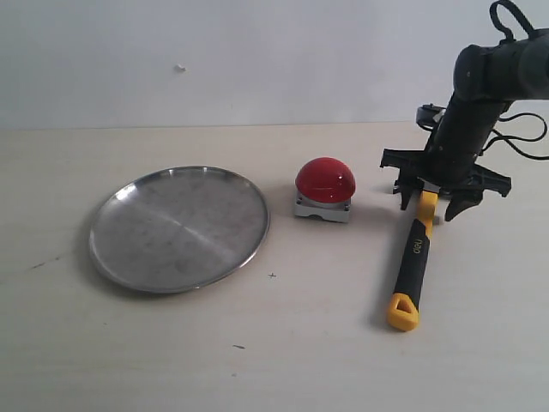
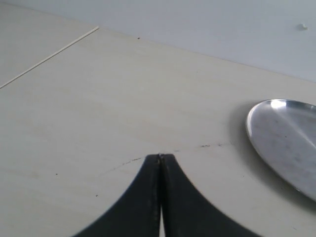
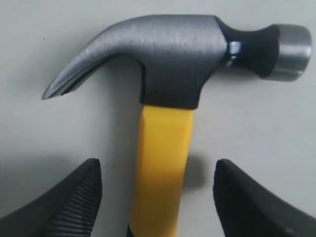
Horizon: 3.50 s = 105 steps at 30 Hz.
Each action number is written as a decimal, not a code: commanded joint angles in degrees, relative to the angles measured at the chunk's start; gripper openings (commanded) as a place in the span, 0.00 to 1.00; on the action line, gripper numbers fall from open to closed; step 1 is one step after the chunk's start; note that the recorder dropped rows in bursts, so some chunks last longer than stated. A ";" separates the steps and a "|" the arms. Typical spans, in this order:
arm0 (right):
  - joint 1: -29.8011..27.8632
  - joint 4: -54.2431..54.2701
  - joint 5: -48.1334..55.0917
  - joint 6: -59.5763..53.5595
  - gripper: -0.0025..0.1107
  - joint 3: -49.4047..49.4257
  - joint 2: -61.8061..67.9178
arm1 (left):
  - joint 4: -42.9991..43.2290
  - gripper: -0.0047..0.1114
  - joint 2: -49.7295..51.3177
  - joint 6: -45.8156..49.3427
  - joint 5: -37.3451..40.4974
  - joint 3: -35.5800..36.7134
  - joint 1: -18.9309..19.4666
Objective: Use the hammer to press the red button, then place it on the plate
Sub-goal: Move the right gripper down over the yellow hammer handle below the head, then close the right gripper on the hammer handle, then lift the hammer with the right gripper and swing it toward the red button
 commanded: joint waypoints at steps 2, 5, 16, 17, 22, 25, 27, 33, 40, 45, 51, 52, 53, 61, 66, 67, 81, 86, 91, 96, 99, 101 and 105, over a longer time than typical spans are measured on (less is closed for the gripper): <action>0.00 -0.89 -0.41 0.25 0.57 -0.81 0.33 | -0.32 0.04 -0.36 0.04 -0.23 -0.14 -0.74; 0.00 -1.83 -0.53 0.94 0.54 -0.81 0.33 | -0.32 0.04 -0.36 0.04 -0.23 -0.14 -0.74; 0.00 -5.37 -0.42 3.91 0.51 -0.81 0.33 | -0.32 0.04 -0.36 0.04 -0.23 -0.14 -0.74; 0.00 -5.36 -0.53 3.91 0.51 -0.81 0.33 | -0.32 0.04 -0.36 0.04 -0.23 -0.14 -0.74; 0.00 -5.12 -0.80 4.01 0.51 -0.68 0.33 | -0.32 0.04 -0.36 0.04 -0.23 -0.14 -0.74; 0.00 -5.12 -0.69 3.98 0.51 -0.68 0.45 | -0.32 0.04 -0.36 0.04 -0.23 -0.14 -0.74; 0.00 -5.12 -0.69 3.98 0.51 -0.68 0.84 | -0.32 0.04 -0.36 0.04 -0.23 -0.14 -0.74; 0.00 -4.49 -1.94 3.87 0.50 -0.68 4.25 | -0.32 0.04 -0.36 0.04 -0.23 -0.14 -0.74; 0.00 -4.65 -4.73 0.23 0.02 -0.68 4.25 | -0.32 0.04 -0.36 0.04 -0.23 -0.14 -0.74; 0.00 -4.65 -5.79 -0.55 0.02 -0.68 3.70 | -0.32 0.04 -0.36 0.04 -0.23 -0.14 -0.74; 0.00 -4.65 -6.53 -1.08 0.02 -0.68 0.74 | -0.32 0.04 -0.36 0.04 -0.23 -0.14 -0.74; 0.00 -4.65 -6.87 -1.15 0.02 -0.68 0.05 | -0.32 0.04 -0.36 0.04 -0.23 -0.14 -0.74; 0.00 -4.65 -7.14 -1.15 0.02 -0.68 -0.41 | -0.32 0.04 -0.36 0.04 -0.23 -0.14 -0.74; 0.00 -5.10 -9.39 -1.15 0.02 -0.68 -4.29 | -0.32 0.04 -0.36 0.04 -0.23 -0.14 -0.74; 0.00 -5.59 -11.35 -1.58 0.02 -0.68 -7.48 | -0.32 0.04 -0.36 0.04 -0.23 -0.14 -0.74; 0.00 -5.59 -11.63 -1.48 0.02 -0.68 -8.45 | -0.32 0.04 -0.36 0.04 -0.23 -0.14 -0.74; 3.02 -8.60 -14.78 -5.57 0.02 -0.68 -34.14 | -0.32 0.04 -0.36 0.04 -0.23 -0.14 -0.74; 9.26 -10.03 -15.95 -8.30 0.02 -0.30 -44.16 | -0.32 0.04 -0.36 0.04 -0.23 -0.14 -0.74; 10.69 -23.23 -30.34 2.64 0.02 16.47 -56.28 | -0.32 0.04 -0.36 0.04 -0.23 -0.14 -0.74; 10.69 -22.11 -69.75 7.99 0.02 43.89 -60.40 | -0.32 0.04 -0.36 0.04 -0.23 -0.14 -0.74; 10.69 -16.11 -78.91 6.66 0.02 50.51 -59.93 | -0.32 0.04 -0.36 0.04 -0.23 -0.14 -0.74; 10.69 -10.90 -83.54 1.19 0.02 54.69 -59.46 | -0.32 0.04 -0.36 0.04 -0.23 -0.14 -0.74; 10.69 -2.15 -97.37 -6.19 0.02 62.06 -57.78 | -0.32 0.04 -0.36 0.04 -0.23 -0.14 -0.74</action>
